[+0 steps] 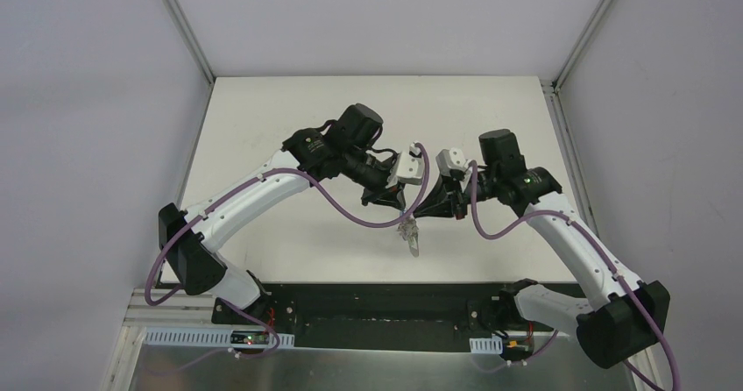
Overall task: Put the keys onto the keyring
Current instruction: Insert the key onto the keyring.
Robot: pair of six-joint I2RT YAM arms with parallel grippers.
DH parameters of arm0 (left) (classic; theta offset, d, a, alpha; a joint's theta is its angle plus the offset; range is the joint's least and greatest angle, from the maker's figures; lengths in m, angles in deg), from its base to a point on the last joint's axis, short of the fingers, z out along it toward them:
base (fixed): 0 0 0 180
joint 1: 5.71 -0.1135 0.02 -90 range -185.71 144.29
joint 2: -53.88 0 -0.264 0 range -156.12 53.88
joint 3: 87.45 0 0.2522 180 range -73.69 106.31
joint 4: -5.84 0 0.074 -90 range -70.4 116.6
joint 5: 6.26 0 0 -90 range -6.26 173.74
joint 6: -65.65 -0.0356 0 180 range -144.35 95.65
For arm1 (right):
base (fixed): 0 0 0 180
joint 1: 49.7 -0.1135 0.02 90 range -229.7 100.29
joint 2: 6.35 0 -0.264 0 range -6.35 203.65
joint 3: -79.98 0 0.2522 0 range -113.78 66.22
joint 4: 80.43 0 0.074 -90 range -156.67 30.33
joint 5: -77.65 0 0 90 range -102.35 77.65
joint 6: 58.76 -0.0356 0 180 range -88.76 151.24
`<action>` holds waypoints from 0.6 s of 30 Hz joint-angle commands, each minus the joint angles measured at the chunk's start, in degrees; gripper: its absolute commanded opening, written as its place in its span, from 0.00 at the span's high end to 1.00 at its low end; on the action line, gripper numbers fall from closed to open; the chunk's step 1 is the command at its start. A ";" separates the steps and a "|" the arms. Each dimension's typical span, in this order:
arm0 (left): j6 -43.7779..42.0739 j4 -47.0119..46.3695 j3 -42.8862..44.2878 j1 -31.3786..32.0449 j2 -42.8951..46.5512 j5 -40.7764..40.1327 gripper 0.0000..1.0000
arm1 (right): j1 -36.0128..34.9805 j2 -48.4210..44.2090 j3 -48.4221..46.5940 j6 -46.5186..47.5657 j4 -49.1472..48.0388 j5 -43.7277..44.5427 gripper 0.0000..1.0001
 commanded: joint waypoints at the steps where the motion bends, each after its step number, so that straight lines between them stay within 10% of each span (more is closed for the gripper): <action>1: -0.91 -0.40 1.93 -0.57 0.76 2.62 1.00 | 0.29 0.37 -0.60 -0.47 -1.62 -4.27 1.00; 18: -0.71 0.12 0.36 -0.30 2.06 6.30 1.00 | 0.93 1.01 0.04 -7.77 -7.69 -2.86 1.00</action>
